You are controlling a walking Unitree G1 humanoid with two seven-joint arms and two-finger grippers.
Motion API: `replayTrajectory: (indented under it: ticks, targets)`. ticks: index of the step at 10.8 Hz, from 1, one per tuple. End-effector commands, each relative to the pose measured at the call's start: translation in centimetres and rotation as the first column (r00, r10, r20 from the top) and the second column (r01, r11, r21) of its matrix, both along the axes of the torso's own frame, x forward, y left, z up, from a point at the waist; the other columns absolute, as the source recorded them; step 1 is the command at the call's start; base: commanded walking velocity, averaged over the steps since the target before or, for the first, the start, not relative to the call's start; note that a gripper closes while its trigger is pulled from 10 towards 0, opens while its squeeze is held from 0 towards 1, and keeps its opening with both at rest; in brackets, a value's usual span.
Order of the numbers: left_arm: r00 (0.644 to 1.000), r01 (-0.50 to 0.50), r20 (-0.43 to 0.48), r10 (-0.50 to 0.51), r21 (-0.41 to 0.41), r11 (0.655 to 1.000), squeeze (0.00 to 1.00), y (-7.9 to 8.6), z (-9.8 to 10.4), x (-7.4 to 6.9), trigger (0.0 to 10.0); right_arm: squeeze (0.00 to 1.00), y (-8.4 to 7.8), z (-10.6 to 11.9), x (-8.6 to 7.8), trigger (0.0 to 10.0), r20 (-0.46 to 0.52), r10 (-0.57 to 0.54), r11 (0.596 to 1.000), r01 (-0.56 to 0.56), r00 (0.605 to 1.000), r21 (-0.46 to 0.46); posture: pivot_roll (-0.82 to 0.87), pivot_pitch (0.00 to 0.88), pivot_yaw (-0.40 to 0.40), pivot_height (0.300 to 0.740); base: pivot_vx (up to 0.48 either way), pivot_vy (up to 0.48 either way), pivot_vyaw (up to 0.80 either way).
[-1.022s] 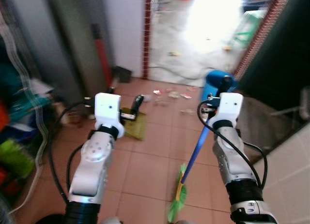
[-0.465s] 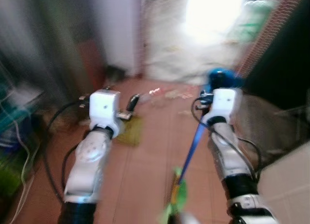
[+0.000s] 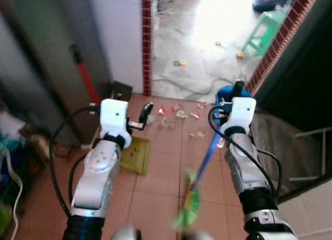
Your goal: Sweep floor
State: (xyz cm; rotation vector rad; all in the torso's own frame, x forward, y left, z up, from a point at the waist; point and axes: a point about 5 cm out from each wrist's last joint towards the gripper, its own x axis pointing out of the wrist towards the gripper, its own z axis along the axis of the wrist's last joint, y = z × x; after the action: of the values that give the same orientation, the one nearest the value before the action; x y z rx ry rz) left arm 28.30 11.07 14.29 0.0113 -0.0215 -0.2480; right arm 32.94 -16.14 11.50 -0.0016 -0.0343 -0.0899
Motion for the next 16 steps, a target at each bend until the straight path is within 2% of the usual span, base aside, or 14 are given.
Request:
replayTrajectory:
  ticks: [1, 5, 6, 7, 8, 10, 12, 13, 15, 16]
  targets:
    - [1.000, 0.020, -0.010, -0.020, 0.005, 1.000, 0.00, -0.3, -0.1, -0.1, 10.0, 0.00, -1.1, 0.5, 0.0, 10.0, 0.022, -0.027, 0.999, 0.028, 0.999, -0.036, 0.07, 0.038, -0.049, 0.740, 0.330, 0.349, 0.00]
    - [1.000, 0.001, 0.000, -0.001, 0.089, 0.996, 0.00, 1.1, -0.6, -0.5, 10.0, 0.00, -1.7, 1.4, 0.4, 10.0, 0.075, -0.013, 0.994, 0.022, 0.997, -0.110, 0.07, 0.024, -0.046, 0.740, 0.227, 0.343, 0.00]
    - [1.000, -0.023, -0.005, 0.023, 0.124, 0.992, 0.00, 1.5, -1.0, -0.5, 10.0, 0.00, -1.8, 1.4, 0.4, 10.0, 0.077, -0.013, 0.993, 0.022, 0.997, -0.115, 0.08, 0.021, -0.040, 0.740, 0.000, 0.000, 0.00]
    - [0.995, -0.088, -0.039, 0.095, 0.143, 0.986, 0.00, 2.2, -1.7, -0.7, 10.0, 0.00, -1.7, 1.3, 0.4, 10.0, 0.077, -0.017, 0.993, 0.026, 0.997, -0.118, 0.07, 0.019, -0.031, 0.740, 0.000, 0.000, 0.00]
    - [0.994, -0.103, -0.024, 0.108, 0.148, 0.984, 0.00, 2.3, -1.7, -0.9, 10.0, 0.00, -1.7, 1.2, 0.2, 10.0, 0.077, -0.024, 0.993, 0.032, 0.997, -0.117, 0.07, 0.019, -0.031, 0.740, 0.000, 0.000, 0.00]
    - [0.989, -0.133, -0.047, 0.139, 0.103, 0.986, 0.00, 3.0, -2.1, -0.9, 10.0, 0.00, -2.0, 0.8, -0.1, 10.0, 0.069, -0.033, 0.992, 0.041, 0.997, -0.117, 0.07, 0.026, -0.040, 0.740, 0.000, 0.000, 0.00]
    - [0.986, -0.166, 0.003, 0.167, 0.143, 0.976, 0.00, 3.8, -1.7, -0.8, 10.0, 0.00, -2.1, 0.6, -0.3, 10.0, 0.064, -0.038, 0.993, 0.045, 0.997, -0.113, 0.07, 0.029, -0.040, 0.740, 0.000, 0.000, 0.00]
    - [0.988, -0.155, 0.035, 0.151, 0.198, 0.968, 0.00, 3.9, -1.7, -0.8, 10.0, 0.00, -2.3, 0.4, -0.6, 10.0, 0.059, -0.041, 0.992, 0.048, 0.997, -0.116, 0.07, 0.027, -0.041, 0.740, 0.000, 0.000, 0.00]
    - [0.989, -0.141, -0.021, 0.145, 0.139, 0.980, 0.00, 4.0, -2.4, -1.0, 10.0, 0.00, -2.6, 0.2, -0.8, 10.0, 0.055, -0.043, 0.991, 0.050, 0.998, -0.122, 0.09, 0.038, -0.025, 0.740, 0.000, 0.000, 0.00]
    - [0.987, -0.158, -0.004, 0.161, 0.168, 0.973, 0.00, 3.7, -2.4, -1.0, 10.0, 0.00, -2.8, -0.2, -1.0, 10.0, 0.040, -0.045, 0.991, 0.050, 0.998, -0.127, 0.10, 0.042, -0.040, 0.740, 0.000, 0.000, 0.00]
